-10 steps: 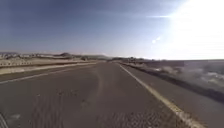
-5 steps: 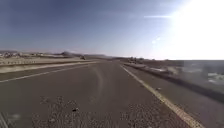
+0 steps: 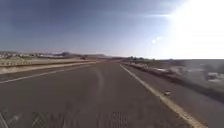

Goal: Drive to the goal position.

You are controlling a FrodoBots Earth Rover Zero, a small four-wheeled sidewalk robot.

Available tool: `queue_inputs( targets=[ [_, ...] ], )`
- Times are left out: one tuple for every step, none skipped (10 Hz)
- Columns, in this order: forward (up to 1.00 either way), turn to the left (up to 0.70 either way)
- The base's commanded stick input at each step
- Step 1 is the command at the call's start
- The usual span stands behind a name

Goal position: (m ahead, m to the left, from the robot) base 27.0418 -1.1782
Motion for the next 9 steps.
queue_inputs(
  targets=[
    [0.7, 0.0],
    [0.7, 0.0],
    [0.7, 0.0],
    [0.7, 0.0],
    [0.7, 0.0],
    [0.7, 0.0],
    [0.7, 0.0],
    [0.7, 0.0],
    [0.7, 0.0]
  ],
)
